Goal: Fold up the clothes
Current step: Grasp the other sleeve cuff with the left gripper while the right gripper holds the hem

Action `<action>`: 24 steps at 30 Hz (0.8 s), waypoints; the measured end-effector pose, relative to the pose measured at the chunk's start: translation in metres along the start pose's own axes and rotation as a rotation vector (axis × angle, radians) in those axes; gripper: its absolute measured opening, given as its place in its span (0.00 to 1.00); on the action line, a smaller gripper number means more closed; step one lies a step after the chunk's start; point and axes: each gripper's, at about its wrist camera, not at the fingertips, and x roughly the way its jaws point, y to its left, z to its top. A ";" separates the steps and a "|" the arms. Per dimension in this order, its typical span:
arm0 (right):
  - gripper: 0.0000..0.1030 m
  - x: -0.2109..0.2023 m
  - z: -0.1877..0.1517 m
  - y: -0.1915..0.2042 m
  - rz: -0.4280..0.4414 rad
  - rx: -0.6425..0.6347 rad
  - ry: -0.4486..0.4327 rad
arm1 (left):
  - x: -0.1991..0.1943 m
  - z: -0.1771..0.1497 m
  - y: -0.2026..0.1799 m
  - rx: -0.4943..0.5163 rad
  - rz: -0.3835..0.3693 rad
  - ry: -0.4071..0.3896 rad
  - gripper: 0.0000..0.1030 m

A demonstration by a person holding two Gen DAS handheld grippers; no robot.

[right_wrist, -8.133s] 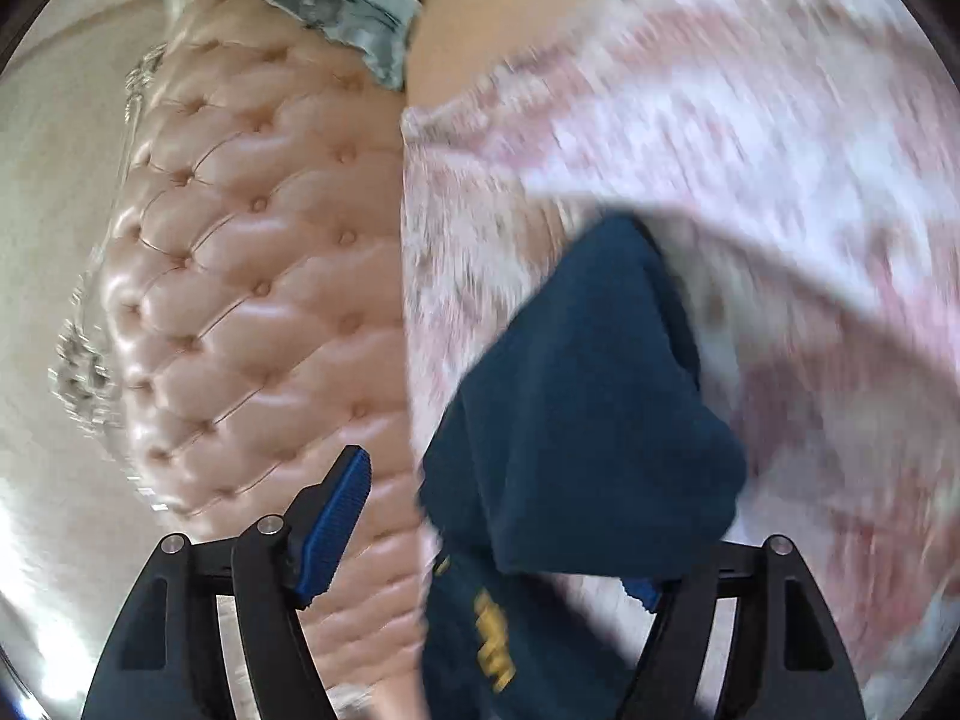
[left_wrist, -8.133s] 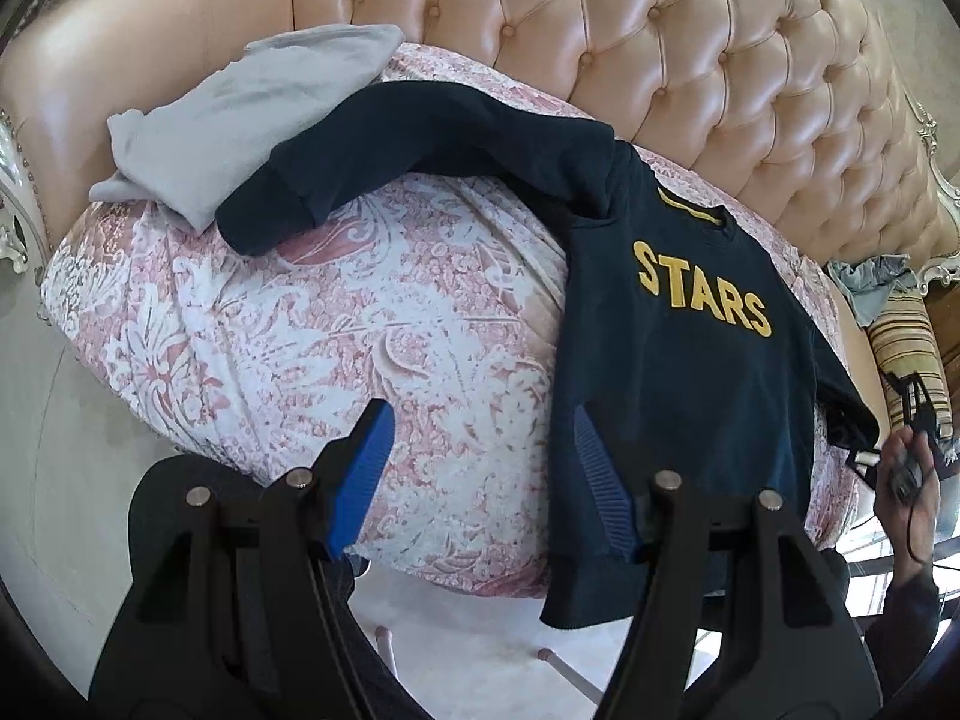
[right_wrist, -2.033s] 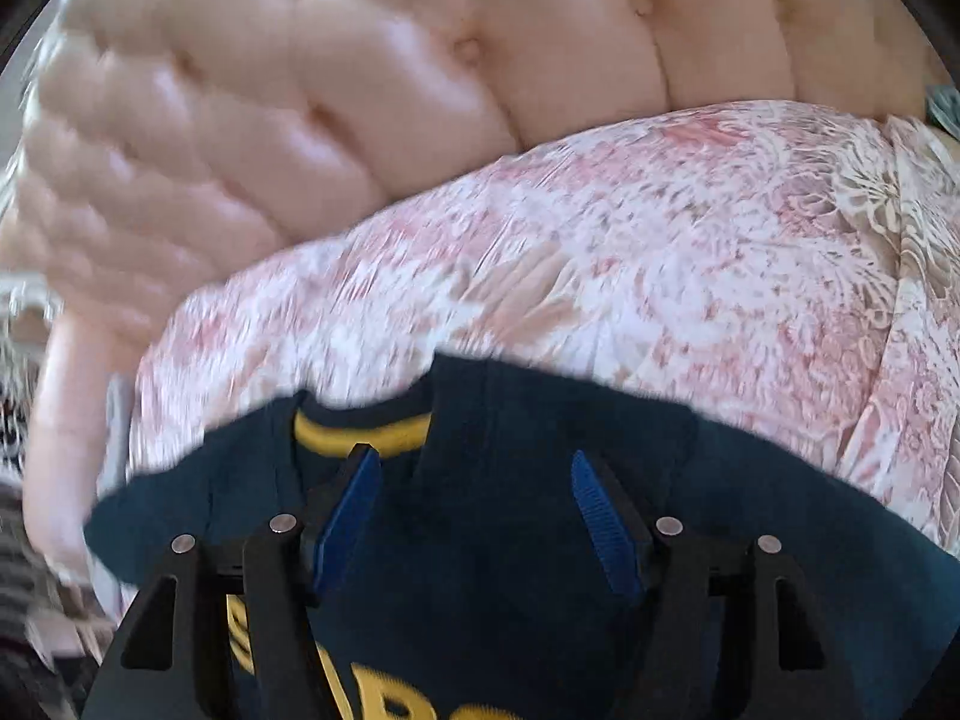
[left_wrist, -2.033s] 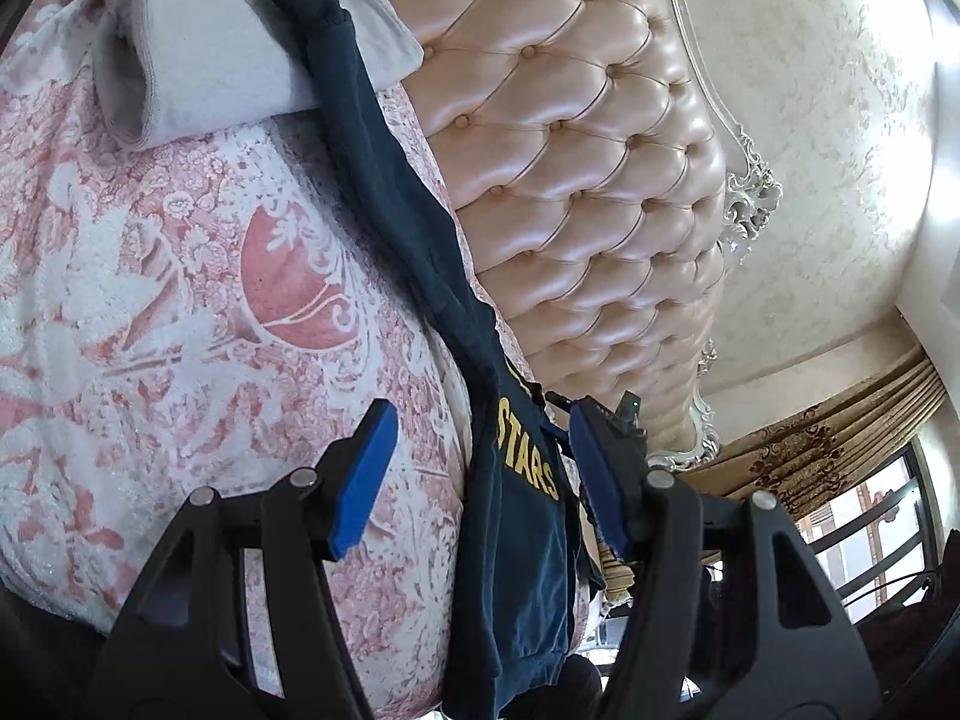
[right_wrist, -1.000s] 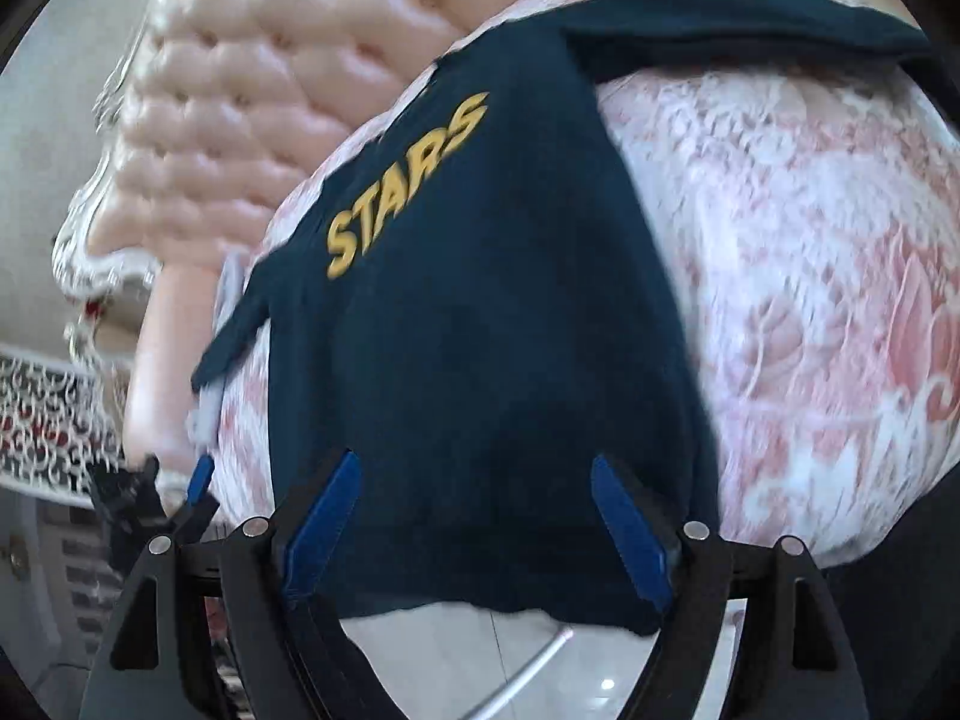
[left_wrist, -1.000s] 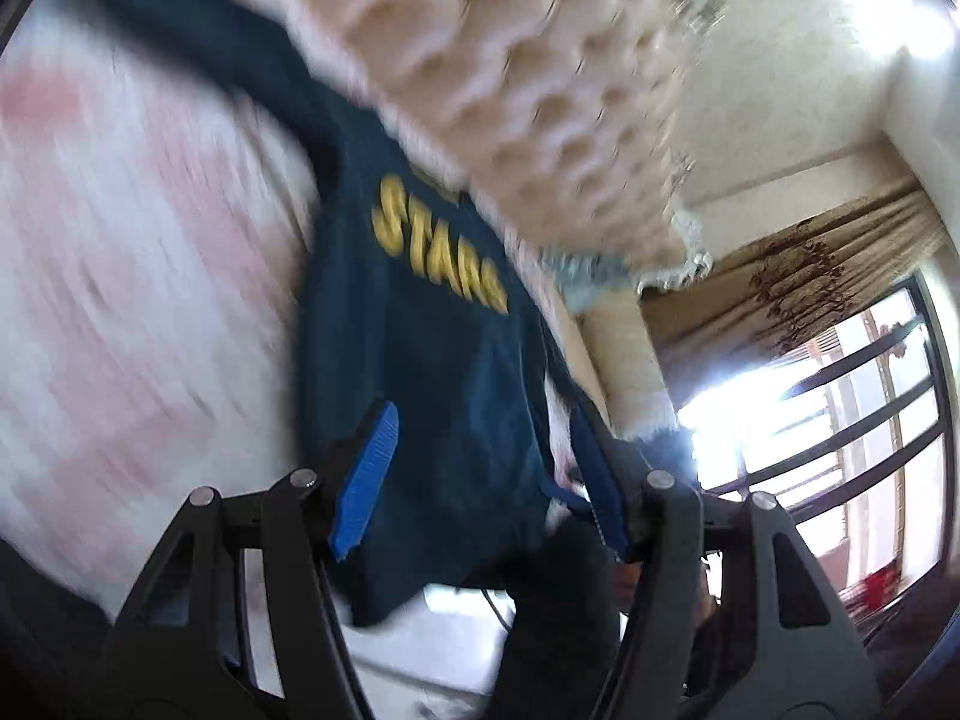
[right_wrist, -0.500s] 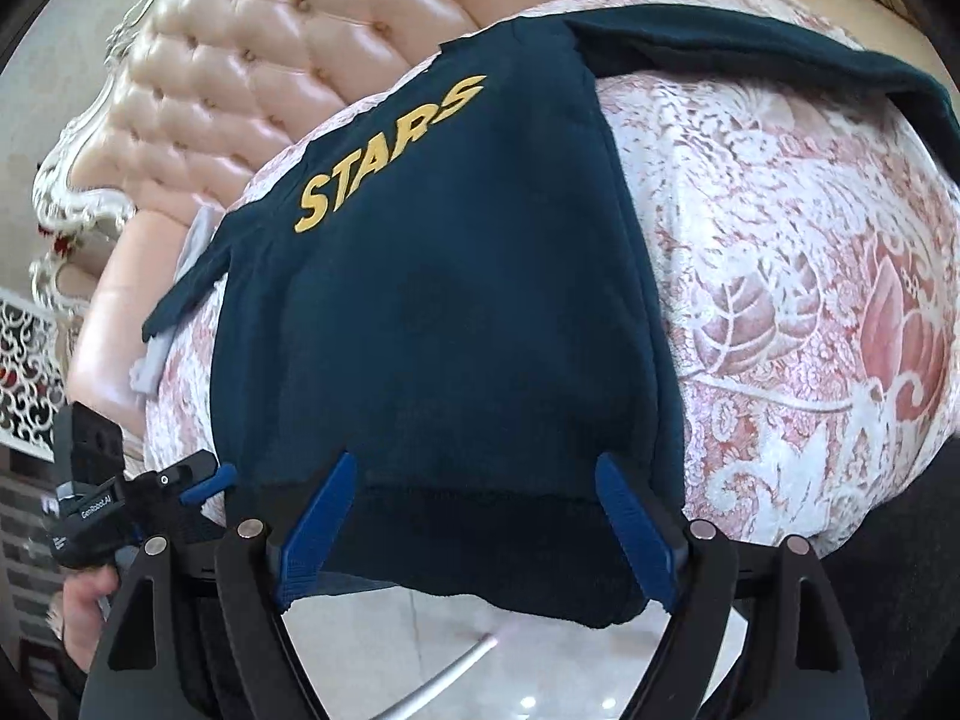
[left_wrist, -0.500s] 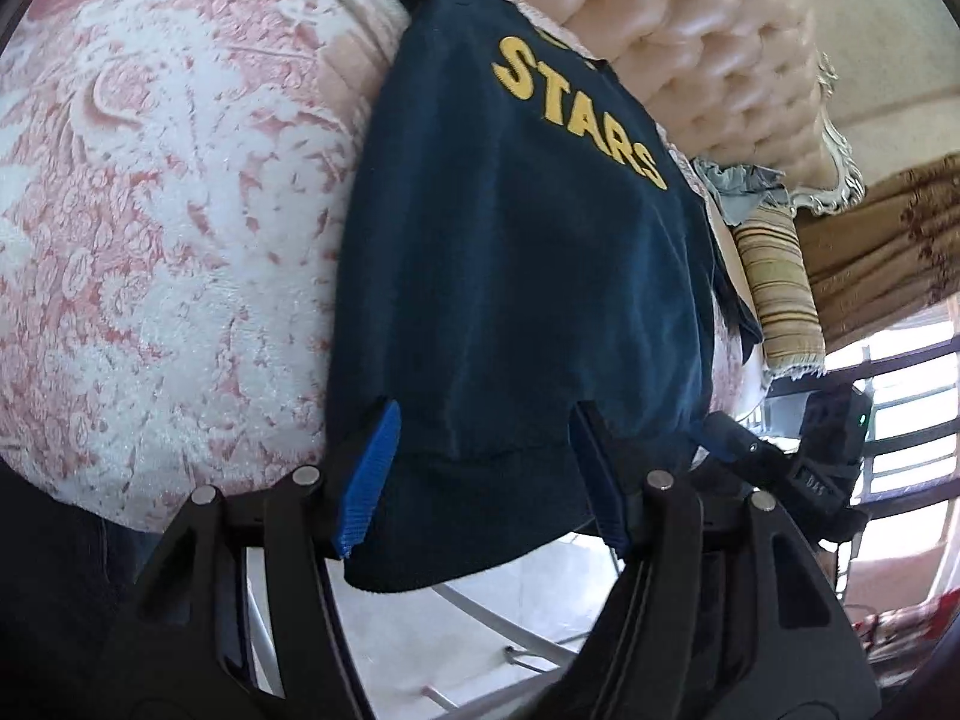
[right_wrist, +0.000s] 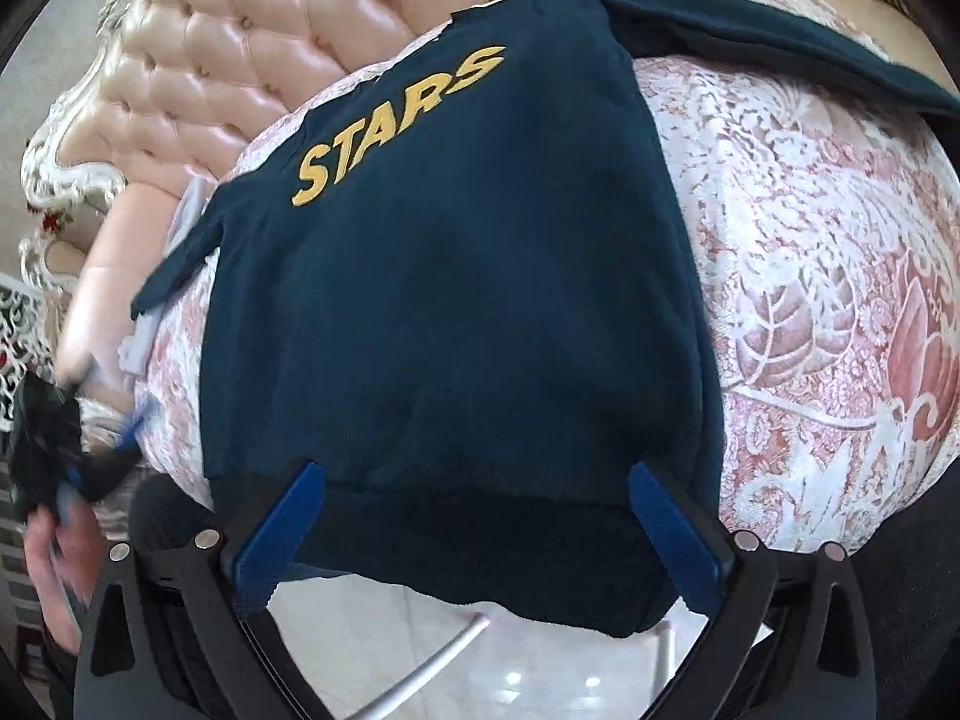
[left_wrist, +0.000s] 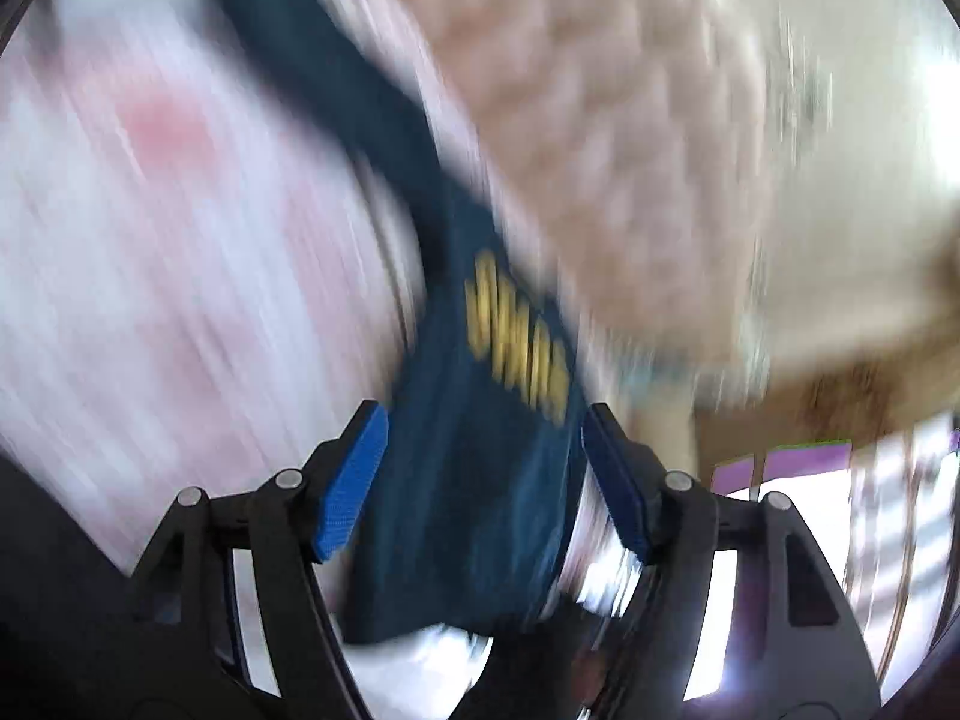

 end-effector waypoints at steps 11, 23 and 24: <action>1.00 -0.004 0.002 -0.011 0.048 0.074 0.005 | -0.040 0.163 0.074 -0.247 0.088 -0.227 0.66; 1.00 -0.002 0.007 -0.012 0.040 0.096 0.025 | -0.019 0.183 0.086 -0.255 0.184 -0.233 0.51; 1.00 -0.001 0.007 -0.011 0.036 0.092 0.027 | -0.019 0.185 0.087 -0.256 0.186 -0.232 0.49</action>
